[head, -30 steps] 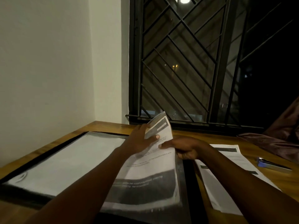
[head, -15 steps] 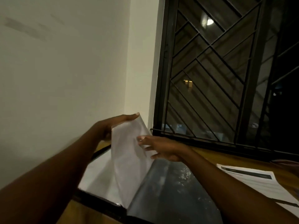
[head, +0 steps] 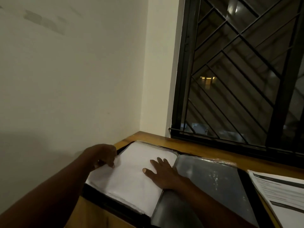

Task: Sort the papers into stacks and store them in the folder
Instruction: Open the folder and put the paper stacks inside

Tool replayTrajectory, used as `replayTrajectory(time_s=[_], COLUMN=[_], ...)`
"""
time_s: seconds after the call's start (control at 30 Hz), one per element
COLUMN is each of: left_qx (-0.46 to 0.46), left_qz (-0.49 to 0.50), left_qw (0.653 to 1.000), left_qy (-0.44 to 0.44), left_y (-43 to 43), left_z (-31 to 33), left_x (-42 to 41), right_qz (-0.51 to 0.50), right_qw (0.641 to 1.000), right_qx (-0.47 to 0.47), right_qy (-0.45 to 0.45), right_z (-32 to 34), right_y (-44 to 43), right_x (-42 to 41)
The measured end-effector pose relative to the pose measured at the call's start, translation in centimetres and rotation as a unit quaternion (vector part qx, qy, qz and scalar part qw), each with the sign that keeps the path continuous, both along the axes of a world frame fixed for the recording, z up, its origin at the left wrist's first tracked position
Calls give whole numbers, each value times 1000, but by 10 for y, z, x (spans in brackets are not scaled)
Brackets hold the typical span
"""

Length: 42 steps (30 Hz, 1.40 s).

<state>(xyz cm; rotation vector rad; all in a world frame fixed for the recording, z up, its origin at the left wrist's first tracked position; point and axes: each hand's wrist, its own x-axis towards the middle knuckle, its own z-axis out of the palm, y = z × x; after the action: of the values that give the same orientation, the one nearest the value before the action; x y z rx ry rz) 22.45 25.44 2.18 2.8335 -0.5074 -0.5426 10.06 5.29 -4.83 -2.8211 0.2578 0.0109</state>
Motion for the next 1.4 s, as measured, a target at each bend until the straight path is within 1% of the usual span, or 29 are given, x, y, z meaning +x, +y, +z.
replayTrajectory(time_s=[0.07, 0.13, 0.17, 0.2, 0.27, 0.33, 0.4, 0.47, 0.53, 0.6, 0.67, 0.8, 0.9, 0.97, 1.1, 1.2, 1.27, 1.33, 1.4], left_qx=[53, 99, 92, 59, -35, -82, -68, 1, 46, 39, 8, -14, -81, -141, -265, -310, -356, -416, -457], left_qz=[-22, -63, -88, -114, -168, -183, -151, -131, -138, -135, -119, -131, -158, -190, -250, -267, -267, -256, -242], left_qw=[998, 986, 978, 975, 970, 967, 974, 977, 973, 976, 980, 971, 960, 947, 909, 893, 883, 867, 855], left_qy=[-22, -121, -165, -182, -173, -158, -153, -166, -180, -167, -157, -199, -218, -218, -202, -185, -152, -95, -28], left_y=[-8, -20, -29, -38, -58, -74, -79, -74, -72, -76, -82, -98, -124, -151, -210, -252, -276, -296, -312], left_z=[0, -2, -5, -8, -19, -37, -59, -80, -86, -81, -68, -51, -44, -38, -29, -28, -31, -34, -39], left_x=[0, 2, 3, 4, 3, 1, 2, 7, 10, 9, 7, -1, -20, -39, -85, -122, -144, -163, -179], right_qz=[-4, -3, -1, 2, -1, -2, -1, 0, 6, 21, 25, -20, -65, -104, -187, -250, -285, -314, -343], right_qw=[1000, 1000, 999, 999, 999, 998, 997, 997, 998, 999, 999, 995, 992, 988, 972, 958, 951, 944, 936], right_qx=[-12, -23, -30, -37, -47, -58, -70, -73, -62, -23, 28, 33, 18, 38, 26, 26, 13, 11, 17], right_qy=[-13, -21, -17, -12, -10, -15, -15, -14, 2, 13, -14, -91, -102, -109, -139, -140, -117, -99, -77], right_z=[-7, -6, -3, 2, 9, 5, -5, -12, -9, -1, 7, 8, 14, 24, 41, 53, 58, 58, 54], right_y=[0, 0, -1, -2, -3, -1, 2, 4, 1, -9, -25, -72, -112, -141, -200, -236, -257, -271, -283], right_x=[0, 2, 5, 8, 18, 23, 24, 25, 27, 25, 17, -15, -45, -68, -119, -161, -186, -207, -223])
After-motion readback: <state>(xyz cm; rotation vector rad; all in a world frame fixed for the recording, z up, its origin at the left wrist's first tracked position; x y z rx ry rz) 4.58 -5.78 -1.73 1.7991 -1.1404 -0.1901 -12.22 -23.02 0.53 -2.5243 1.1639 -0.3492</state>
